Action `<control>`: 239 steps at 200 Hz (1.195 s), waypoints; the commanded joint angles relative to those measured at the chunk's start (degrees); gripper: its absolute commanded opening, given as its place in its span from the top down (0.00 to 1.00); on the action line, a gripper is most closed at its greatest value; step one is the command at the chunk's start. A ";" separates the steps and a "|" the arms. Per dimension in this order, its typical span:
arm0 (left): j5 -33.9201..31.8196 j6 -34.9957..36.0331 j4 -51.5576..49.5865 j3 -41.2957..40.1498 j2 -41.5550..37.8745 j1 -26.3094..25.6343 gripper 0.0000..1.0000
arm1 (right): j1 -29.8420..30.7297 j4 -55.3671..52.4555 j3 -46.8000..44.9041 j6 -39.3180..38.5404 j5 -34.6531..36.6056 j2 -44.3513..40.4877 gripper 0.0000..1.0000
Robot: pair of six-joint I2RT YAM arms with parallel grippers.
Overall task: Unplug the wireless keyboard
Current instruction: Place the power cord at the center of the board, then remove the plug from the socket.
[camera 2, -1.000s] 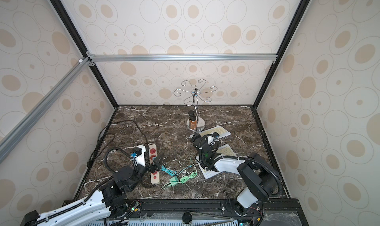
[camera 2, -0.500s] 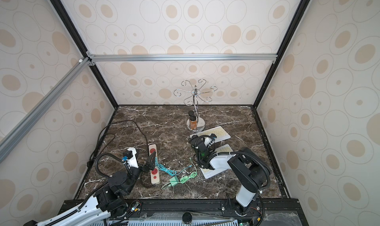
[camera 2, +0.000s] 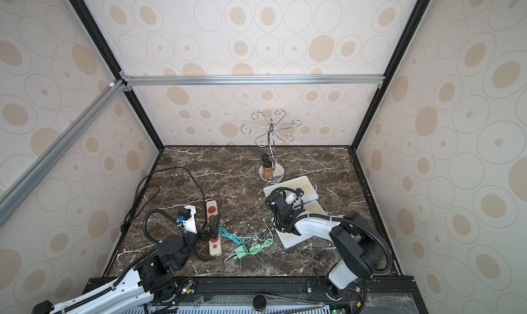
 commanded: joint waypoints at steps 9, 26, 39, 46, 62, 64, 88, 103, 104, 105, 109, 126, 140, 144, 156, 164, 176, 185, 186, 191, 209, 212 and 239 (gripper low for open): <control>0.41 -0.98 1.83 1.38 -0.40 0.55 0.00 | 0.40 -1.75 -0.32 -1.47 -0.31 -1.60 0.00; -0.36 -0.78 1.79 1.01 -0.06 0.65 0.00 | 0.42 11.88 -0.97 -11.67 -0.41 -0.47 0.00; -0.78 -0.10 2.36 0.68 0.51 0.91 0.00 | 0.87 21.38 -0.22 -21.81 -0.48 0.68 0.00; -1.06 0.15 2.82 0.41 0.91 1.04 0.00 | 1.27 24.26 0.77 -25.64 0.41 1.53 0.00; -2.64 0.30 3.56 -0.26 1.83 1.66 0.00 | 1.86 27.63 4.07 -32.90 1.38 3.48 0.00; -2.74 0.31 3.67 -0.30 1.95 1.80 0.00 | 1.99 27.88 4.57 -33.86 1.63 3.84 0.00; 0.01 2.61 7.97 -2.57 4.14 5.43 0.00 | 4.21 30.07 10.83 -44.63 5.72 8.31 0.00; 3.78 2.26 12.38 -5.10 5.86 9.51 0.01 | 5.32 32.82 14.58 -51.00 7.01 12.06 0.00; 3.91 2.23 12.64 -5.35 5.92 9.78 0.01 | 5.42 32.85 14.87 -51.41 7.04 12.29 0.00; 4.29 2.12 12.91 -5.56 5.99 10.05 0.01 | 5.56 32.83 15.07 -51.75 7.06 12.49 0.00; 5.42 1.75 13.93 -6.32 6.12 11.12 0.01 | 5.95 32.81 16.16 -53.51 7.34 13.37 0.00; 8.68 0.32 15.60 -8.31 5.75 14.37 0.01 | 8.36 33.25 21.24 -61.40 10.90 17.86 0.00; 10.11 0.51 17.51 -9.80 4.65 15.20 0.00 | 9.91 35.46 24.57 -67.50 12.54 21.63 0.00; 10.54 0.71 18.39 -10.35 4.48 15.28 0.00 | 10.19 36.20 25.41 -68.94 12.60 22.65 0.00; 12.06 1.59 21.78 -12.11 4.23 15.48 0.00 | 10.92 37.44 27.91 -72.15 13.28 25.10 0.00; 11.96 2.06 23.27 -12.72 4.66 15.57 0.00 | 11.41 37.66 29.58 -73.95 13.40 26.52 0.00; 11.38 2.61 25.60 -13.72 5.66 15.55 0.00 | 11.89 38.03 32.24 -76.79 14.65 28.96 0.00; 11.25 2.61 26.45 -13.85 6.47 15.59 0.00 | 12.25 39.03 33.97 -79.29 16.02 30.63 0.00; 11.25 2.58 26.49 -13.81 6.57 15.59 0.00 | 12.32 39.25 34.11 -79.53 16.16 30.75 0.00; 11.15 2.46 26.55 -13.70 7.03 15.59 0.00 | 12.54 40.16 34.55 -80.72 16.82 31.43 0.00; 10.90 1.43 25.48 -12.57 8.70 15.75 0.00 | 13.44 44.39 34.25 -83.90 17.78 31.95 0.00; 10.83 1.21 25.17 -12.28 9.03 15.71 0.00 | 13.60 45.28 33.98 -84.35 17.88 31.95 0.00; 7.93 -4.57 17.51 -7.71 11.68 16.98 0.00 | 14.95 44.83 32.23 -82.55 22.42 27.65 0.00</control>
